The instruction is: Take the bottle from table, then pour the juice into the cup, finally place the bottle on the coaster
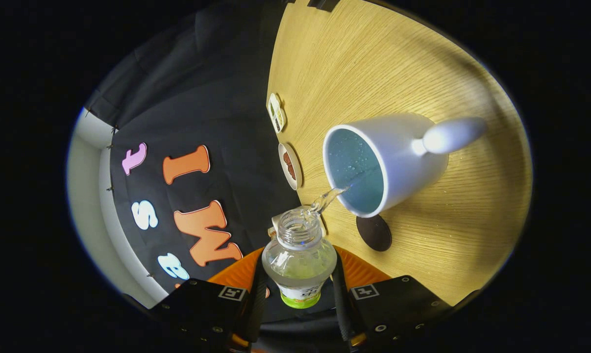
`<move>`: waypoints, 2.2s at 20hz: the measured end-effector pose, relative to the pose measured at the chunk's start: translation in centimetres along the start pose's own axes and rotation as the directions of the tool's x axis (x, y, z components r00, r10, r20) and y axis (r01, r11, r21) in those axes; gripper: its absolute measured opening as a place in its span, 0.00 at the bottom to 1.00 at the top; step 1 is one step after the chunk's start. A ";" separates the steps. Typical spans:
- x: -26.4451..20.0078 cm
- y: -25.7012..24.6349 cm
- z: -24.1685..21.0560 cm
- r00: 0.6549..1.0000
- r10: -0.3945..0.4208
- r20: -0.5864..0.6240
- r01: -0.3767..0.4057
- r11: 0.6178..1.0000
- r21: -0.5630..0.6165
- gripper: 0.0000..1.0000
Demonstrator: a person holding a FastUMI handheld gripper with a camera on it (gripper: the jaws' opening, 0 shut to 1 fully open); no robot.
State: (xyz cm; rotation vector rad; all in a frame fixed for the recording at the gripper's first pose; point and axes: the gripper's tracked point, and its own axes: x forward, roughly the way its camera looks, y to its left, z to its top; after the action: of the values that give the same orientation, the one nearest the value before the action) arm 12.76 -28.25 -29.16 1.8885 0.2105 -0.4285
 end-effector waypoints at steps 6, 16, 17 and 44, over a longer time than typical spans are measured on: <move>0.0 0.6 0.2 1.000 0.008 -0.002 -0.007 1.000 0.023 0.62; 0.5 1.5 -0.1 1.000 0.017 -0.016 -0.016 0.998 0.064 0.62; 0.4 1.6 0.0 1.000 0.021 -0.015 -0.020 0.997 0.075 0.63; 0.9 3.4 -0.3 0.998 0.054 -0.031 -0.047 0.978 0.202 0.62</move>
State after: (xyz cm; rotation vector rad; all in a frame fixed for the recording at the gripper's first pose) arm 14.81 -29.19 -26.49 2.0970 0.1475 -0.3931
